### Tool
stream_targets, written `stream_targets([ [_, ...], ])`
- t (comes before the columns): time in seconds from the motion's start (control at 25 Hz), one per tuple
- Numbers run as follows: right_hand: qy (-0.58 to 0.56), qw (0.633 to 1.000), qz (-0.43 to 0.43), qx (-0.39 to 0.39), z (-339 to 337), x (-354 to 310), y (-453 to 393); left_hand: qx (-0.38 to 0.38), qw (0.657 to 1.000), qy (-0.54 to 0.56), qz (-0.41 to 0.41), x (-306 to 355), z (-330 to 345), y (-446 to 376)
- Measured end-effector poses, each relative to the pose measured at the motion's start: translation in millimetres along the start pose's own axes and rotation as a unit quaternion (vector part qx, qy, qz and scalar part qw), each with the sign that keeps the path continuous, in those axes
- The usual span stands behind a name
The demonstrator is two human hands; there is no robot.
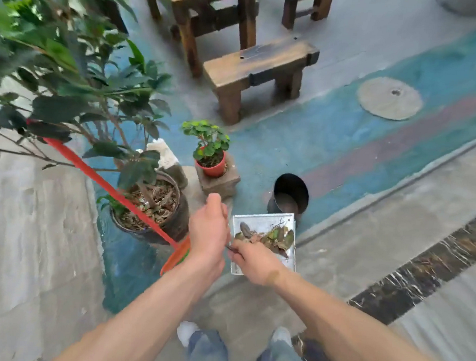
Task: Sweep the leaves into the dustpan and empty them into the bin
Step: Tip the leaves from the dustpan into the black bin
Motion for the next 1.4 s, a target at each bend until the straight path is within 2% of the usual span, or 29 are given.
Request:
stream_targets([
  [0.24, -0.017, 0.995, 0.075, 0.069, -74, 89, 31, -0.023, 0.996, 0.083, -0.002, 14, 96, 37],
  [0.44, 0.013, 0.991, 0.094, 0.098, -114, 128, 15, -0.037, 0.992, 0.122, -0.012, 21, 139, 14],
  [0.6, 0.083, 0.991, 0.080, 0.071, -134, 138, -21, -0.014, 0.987, 0.155, -0.034, 20, 154, -31],
  [0.84, 0.165, 0.984, 0.071, 0.014, -148, 154, -71, 0.026, 0.969, 0.221, -0.109, 5, 164, -101],
  [1.08, 0.202, 0.978, 0.041, -0.043, -156, 171, -96, 0.063, 0.955, 0.251, -0.147, -10, 168, -121],
  [1.4, 0.276, 0.954, -0.028, -0.114, -161, 185, -124, 0.146, 0.914, 0.331, -0.185, -42, 163, -133],
])
Point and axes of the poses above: each hand's wrist, its own y-axis away from the middle knuckle, its own z-axis out of the palm, x = y × z, the point moved 9 cm from there along -y, towards the middle knuckle
